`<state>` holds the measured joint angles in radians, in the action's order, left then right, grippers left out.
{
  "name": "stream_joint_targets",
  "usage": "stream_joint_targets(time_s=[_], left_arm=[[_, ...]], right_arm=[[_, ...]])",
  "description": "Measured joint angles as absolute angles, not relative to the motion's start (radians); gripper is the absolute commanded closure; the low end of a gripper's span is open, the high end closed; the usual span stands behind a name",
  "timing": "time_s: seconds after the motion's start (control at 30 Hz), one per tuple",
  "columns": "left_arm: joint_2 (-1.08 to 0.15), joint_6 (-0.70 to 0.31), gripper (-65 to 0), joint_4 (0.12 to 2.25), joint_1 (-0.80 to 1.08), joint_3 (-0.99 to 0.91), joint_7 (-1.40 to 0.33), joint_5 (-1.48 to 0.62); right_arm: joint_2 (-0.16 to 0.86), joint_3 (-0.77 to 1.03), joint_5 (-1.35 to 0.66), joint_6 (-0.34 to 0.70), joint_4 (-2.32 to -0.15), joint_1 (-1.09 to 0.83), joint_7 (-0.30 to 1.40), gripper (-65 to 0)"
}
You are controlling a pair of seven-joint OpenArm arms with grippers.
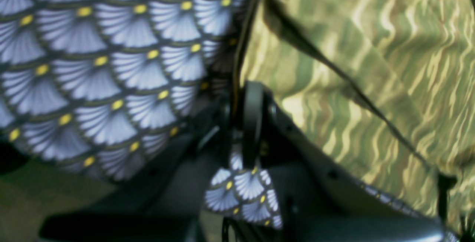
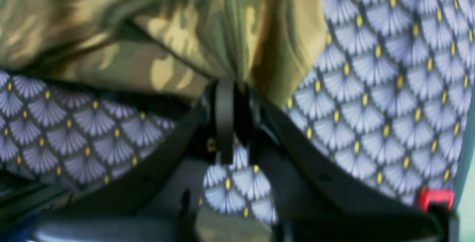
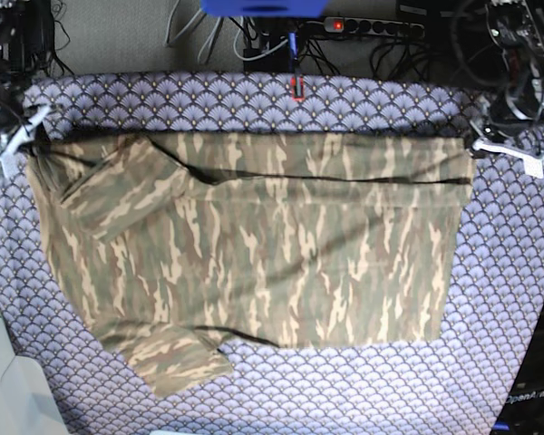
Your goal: Fold the T-shirt properly
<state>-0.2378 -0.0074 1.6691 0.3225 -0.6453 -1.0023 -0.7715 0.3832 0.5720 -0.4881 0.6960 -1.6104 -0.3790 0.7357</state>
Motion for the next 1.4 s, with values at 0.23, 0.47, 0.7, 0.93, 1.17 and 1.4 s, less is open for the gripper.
stream_joint_targets(time_s=[0.23,0.47,0.7,0.93,1.17,1.4], left_arm=[[-0.238,-0.007,-4.0,1.67,0.323,-0.646,-1.073,-0.764],[-0.238,-0.007,-4.0,1.67,0.336,-0.646,-1.116,-0.768],[-0.258,-0.008,-4.0,1.67,0.36,-0.645,-1.129,-0.771],[-0.271,-0.008,-4.0,1.674,0.368,-0.677,-1.134,-0.772],[-0.276,-0.007,-4.0,1.697,0.385,-0.696,-1.133,-0.768],[-0.274,-0.007,-4.0,1.697,0.388,-0.696,-1.133,-0.767]], right_arm=[[0.381,0.587,-0.531,0.699,-1.61,-0.471,0.653,-3.0],[0.365,0.588,-0.529,0.698,-1.61,-0.524,0.616,-3.0],[0.365,0.599,-0.532,0.699,-1.611,-0.533,0.6,-3.0],[0.365,0.643,-0.531,0.699,-1.611,-0.542,0.605,-3.0],[0.362,0.638,-0.529,0.699,-1.611,-0.542,0.601,-3.1],[0.347,0.638,-0.524,0.698,-1.61,-0.536,0.616,-3.4]])
